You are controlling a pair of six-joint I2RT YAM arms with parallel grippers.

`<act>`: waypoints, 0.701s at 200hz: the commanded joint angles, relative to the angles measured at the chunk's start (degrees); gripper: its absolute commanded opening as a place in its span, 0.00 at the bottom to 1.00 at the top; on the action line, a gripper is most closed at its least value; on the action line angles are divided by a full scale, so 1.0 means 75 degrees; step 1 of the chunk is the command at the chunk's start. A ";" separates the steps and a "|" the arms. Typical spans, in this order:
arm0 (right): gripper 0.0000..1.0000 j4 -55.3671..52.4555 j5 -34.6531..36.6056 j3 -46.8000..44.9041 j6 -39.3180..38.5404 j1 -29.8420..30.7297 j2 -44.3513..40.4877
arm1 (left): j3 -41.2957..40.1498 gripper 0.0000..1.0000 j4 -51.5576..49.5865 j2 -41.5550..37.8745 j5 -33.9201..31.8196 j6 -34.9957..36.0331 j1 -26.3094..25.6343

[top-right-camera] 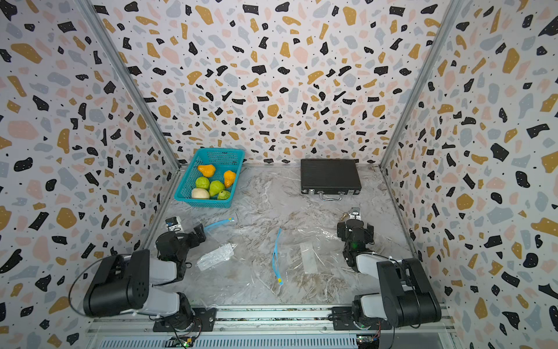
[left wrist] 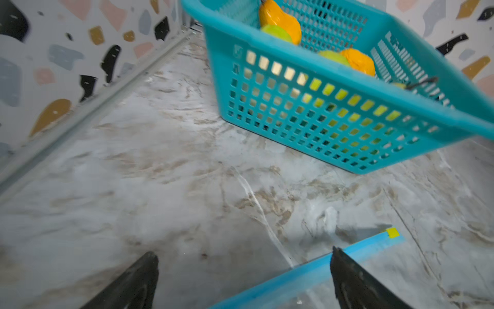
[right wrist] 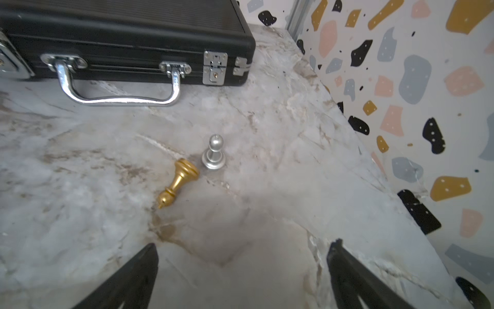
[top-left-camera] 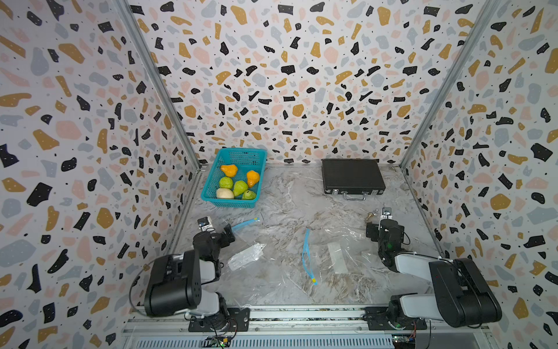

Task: Open the zip-top bag and take out the pear
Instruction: Reset both arms

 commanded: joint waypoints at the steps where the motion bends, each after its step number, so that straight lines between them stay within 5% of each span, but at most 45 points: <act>1: 0.99 0.3188 -0.0271 -0.0239 -0.0127 -0.0472 0.1350 | 0.0466 0.99 0.1066 0.0214 -0.0149 0.0428 -0.0169; 15: 0.99 0.1447 -0.0678 0.0044 0.0148 -0.0592 0.0658 | 0.1221 0.99 -0.1561 -0.0540 -0.0538 0.0775 -0.0496; 26: 0.99 0.2250 -0.0708 0.0102 0.0191 -0.0787 0.1205 | 0.1090 0.99 -0.0606 -0.0113 -0.0809 0.0752 -0.0631; 32: 0.99 0.1568 -0.0701 0.0270 0.0290 -0.0813 0.1000 | 0.0995 0.99 -0.0264 -0.0021 -0.0796 0.0696 -0.0604; 38: 0.99 0.0922 -0.0750 0.0367 0.0437 -0.0849 0.0771 | 0.1019 0.99 -0.0455 -0.0094 -0.0791 0.0701 -0.0602; 53: 0.99 0.1850 -0.0819 0.0184 0.0299 -0.0887 0.1037 | 0.1179 0.99 -0.1090 -0.0310 -0.0810 0.0738 -0.0602; 140: 0.99 0.1470 -0.0800 0.0241 0.0390 -0.0875 0.0918 | 0.1007 0.99 -0.0591 -0.0195 -0.0779 0.0707 -0.0602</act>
